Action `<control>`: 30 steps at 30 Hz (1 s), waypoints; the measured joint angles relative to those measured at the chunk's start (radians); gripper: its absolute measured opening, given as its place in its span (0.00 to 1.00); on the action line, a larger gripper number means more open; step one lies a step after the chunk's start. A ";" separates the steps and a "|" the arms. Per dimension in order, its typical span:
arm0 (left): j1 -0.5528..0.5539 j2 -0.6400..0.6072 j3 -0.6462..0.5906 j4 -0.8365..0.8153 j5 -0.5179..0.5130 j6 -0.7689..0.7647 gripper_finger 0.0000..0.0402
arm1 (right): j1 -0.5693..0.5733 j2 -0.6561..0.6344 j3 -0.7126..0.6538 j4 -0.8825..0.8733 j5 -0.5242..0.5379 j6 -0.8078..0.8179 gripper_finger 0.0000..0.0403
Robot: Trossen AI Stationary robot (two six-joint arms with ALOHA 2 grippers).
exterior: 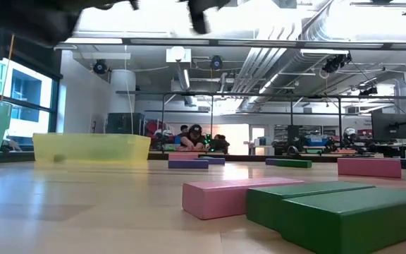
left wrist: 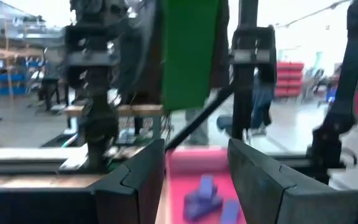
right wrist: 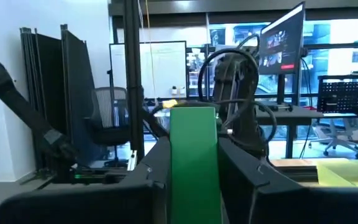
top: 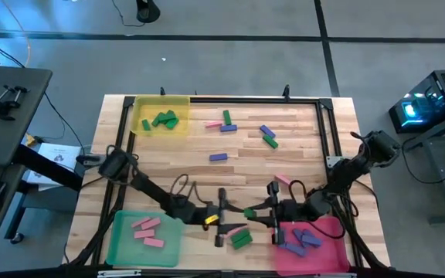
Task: Sort blocks
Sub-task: Put the green block into the yellow bin
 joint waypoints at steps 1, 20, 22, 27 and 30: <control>0.008 0.013 0.023 0.001 0.010 0.000 0.41 | 0.000 0.000 0.001 0.000 0.001 -0.002 0.17; 0.039 0.026 0.094 0.006 0.096 0.005 0.47 | -0.003 0.013 0.009 -0.022 -0.011 0.003 0.17; 0.039 0.026 0.094 0.005 0.098 0.006 0.45 | -0.003 0.013 0.009 -0.025 -0.011 0.004 0.17; 0.047 0.026 0.123 -0.017 0.092 0.006 0.39 | -0.014 0.012 0.009 -0.030 -0.005 0.010 0.17; 0.048 0.026 0.136 -0.038 0.087 0.008 0.35 | -0.017 0.011 0.009 -0.034 -0.007 0.011 0.17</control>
